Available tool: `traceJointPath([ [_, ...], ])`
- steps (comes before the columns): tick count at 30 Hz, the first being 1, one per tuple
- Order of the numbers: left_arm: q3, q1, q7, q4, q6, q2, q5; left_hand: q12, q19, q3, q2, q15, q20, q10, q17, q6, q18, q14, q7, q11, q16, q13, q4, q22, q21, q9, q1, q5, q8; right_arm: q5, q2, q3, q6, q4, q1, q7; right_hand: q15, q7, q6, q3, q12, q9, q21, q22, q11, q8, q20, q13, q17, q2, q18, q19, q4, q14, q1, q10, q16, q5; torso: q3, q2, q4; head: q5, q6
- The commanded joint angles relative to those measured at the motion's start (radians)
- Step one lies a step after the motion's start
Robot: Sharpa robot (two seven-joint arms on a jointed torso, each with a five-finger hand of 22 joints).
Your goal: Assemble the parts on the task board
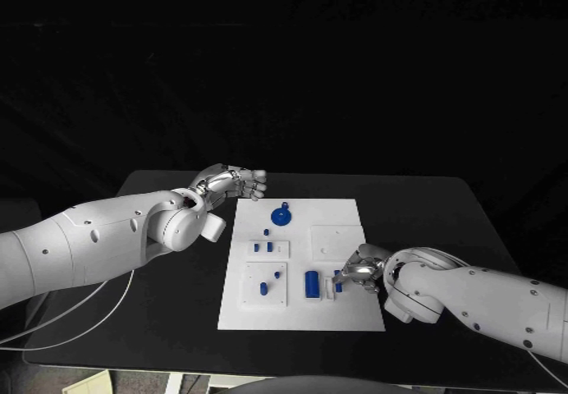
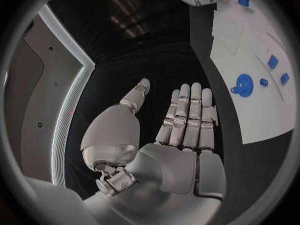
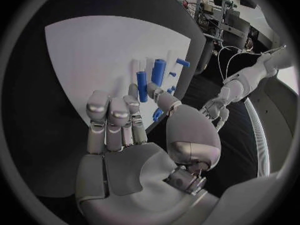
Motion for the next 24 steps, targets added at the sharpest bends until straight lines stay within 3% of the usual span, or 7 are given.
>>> traceJointPath([
  [1,0.001,0.001,0.007,0.002,0.016,0.002,0.004,-0.003,0.004,-0.001,0.003,0.003,-0.001,-0.003,0.001,-0.007,0.010,0.002,0.000,-0.002,-0.006,-0.001,0.002,0.001,-0.006,-0.001,-0.005,-0.005,0.006,0.020,0.009,0.000,0.031,-0.004,0.000,0.004,-0.007,0.002,0.004,-0.005,0.000,-0.002,0.006,0.011,-0.001,0.002,-0.001,-0.002,-0.001,-0.001,0.072,0.009,0.001,-0.001,-0.008,0.005,0.002,0.005,0.0004,0.000,0.0001,0.000,-0.001],
  [24,0.001,0.001,0.006,0.004,0.018,0.001,0.004,-0.003,0.005,-0.002,0.003,0.003,0.000,-0.003,0.003,-0.007,0.010,0.003,0.000,-0.002,-0.007,-0.001,0.002,0.002,-0.007,-0.002,-0.006,-0.005,0.006,-0.002,0.045,-0.012,0.071,-0.039,-0.003,-0.004,-0.007,0.002,0.003,-0.016,-0.001,-0.003,0.005,0.011,0.000,0.000,-0.002,-0.001,-0.002,0.000,0.072,0.008,0.006,-0.001,-0.019,0.004,0.002,0.002,0.0005,0.001,-0.0005,0.004,-0.008],
])
